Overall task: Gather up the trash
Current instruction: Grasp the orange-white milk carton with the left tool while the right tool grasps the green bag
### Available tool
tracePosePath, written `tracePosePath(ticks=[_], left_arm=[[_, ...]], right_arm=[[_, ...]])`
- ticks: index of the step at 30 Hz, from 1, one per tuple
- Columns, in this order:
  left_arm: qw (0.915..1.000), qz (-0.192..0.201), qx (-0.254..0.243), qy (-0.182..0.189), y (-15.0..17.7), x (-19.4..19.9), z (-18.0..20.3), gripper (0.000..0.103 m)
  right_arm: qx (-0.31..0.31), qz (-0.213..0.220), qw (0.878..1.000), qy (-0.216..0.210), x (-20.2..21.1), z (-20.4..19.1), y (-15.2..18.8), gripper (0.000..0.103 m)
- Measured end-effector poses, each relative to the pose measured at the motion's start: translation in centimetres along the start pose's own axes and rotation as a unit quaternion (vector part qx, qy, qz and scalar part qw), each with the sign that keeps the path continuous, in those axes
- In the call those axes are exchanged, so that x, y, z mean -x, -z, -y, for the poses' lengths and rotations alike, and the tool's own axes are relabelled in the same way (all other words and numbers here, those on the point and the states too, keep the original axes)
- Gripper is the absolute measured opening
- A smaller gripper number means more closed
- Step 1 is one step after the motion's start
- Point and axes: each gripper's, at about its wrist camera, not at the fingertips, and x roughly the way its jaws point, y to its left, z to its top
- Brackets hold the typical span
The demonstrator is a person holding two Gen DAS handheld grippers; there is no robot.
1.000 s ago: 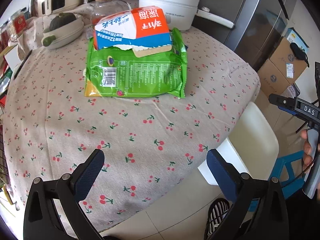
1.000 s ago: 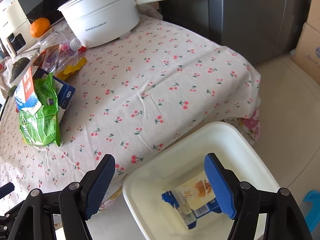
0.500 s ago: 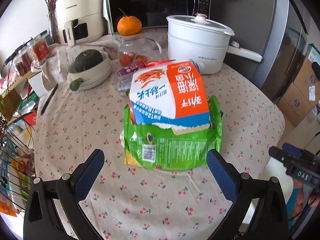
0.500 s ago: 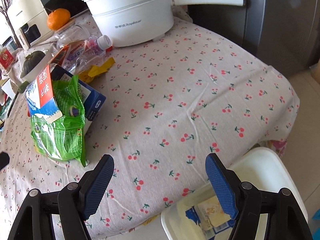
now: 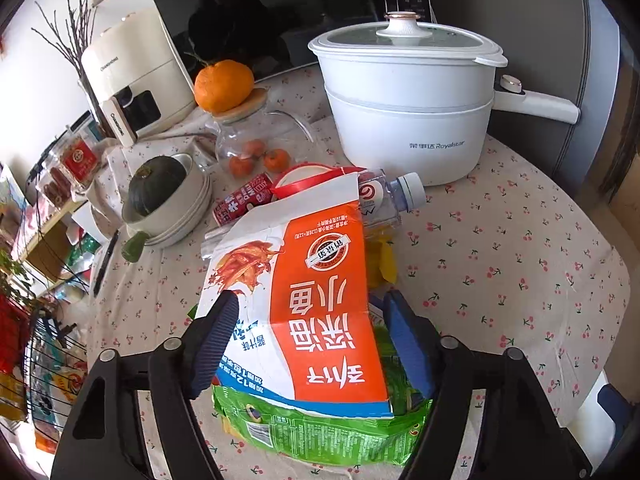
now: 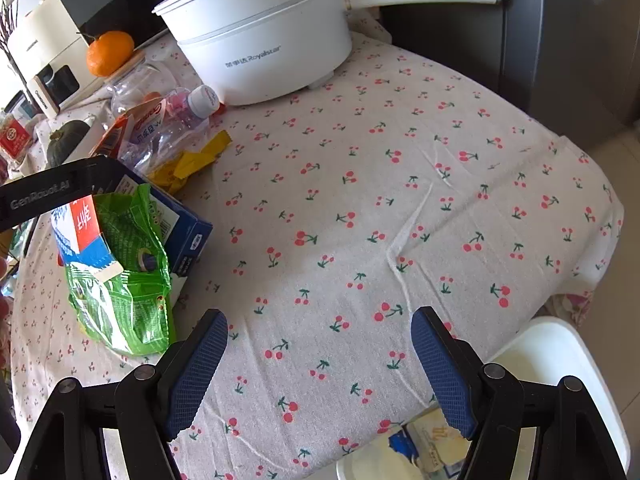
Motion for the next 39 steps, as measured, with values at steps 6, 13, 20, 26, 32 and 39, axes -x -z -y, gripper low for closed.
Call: tracePosePath(ticks=[6, 13, 20, 26, 32, 39], left_arm=[[0.9997, 0.0, 0.017, 0.016, 0.2, 0.3, -2.0, 0.033], [0.9945, 0.034, 0.065, 0.074, 2.3, 4.0, -8.4, 0.015], [0.9757, 0.019, 0.165, 0.143, 8.3, 4.6, -16.4, 0.007], [0.9551, 0.01, 0.239, 0.175, 14.2, 4.1, -20.7, 0.006], [0.9411, 0.004, 0.266, 0.208, 17.2, 4.1, -22.8, 0.005], [0.9381, -0.002, 0.266, 0.222, 18.4, 4.0, -23.8, 0.005]], right_arm=[[-0.006, -0.01, 1.0, -0.01, -0.7, -0.2, 0.0, 0.08], [0.005, -0.013, 1.0, -0.016, -0.9, -1.8, 0.5, 0.08], [0.023, -0.014, 0.999, -0.037, -1.0, -4.6, 1.1, 0.08], [0.036, -0.013, 0.997, -0.074, -1.7, -7.1, 1.6, 0.08], [0.022, -0.039, 0.992, -0.117, -4.0, -8.9, 2.2, 0.08], [0.014, -0.085, 0.991, -0.101, -7.5, -9.9, 3.6, 0.079]])
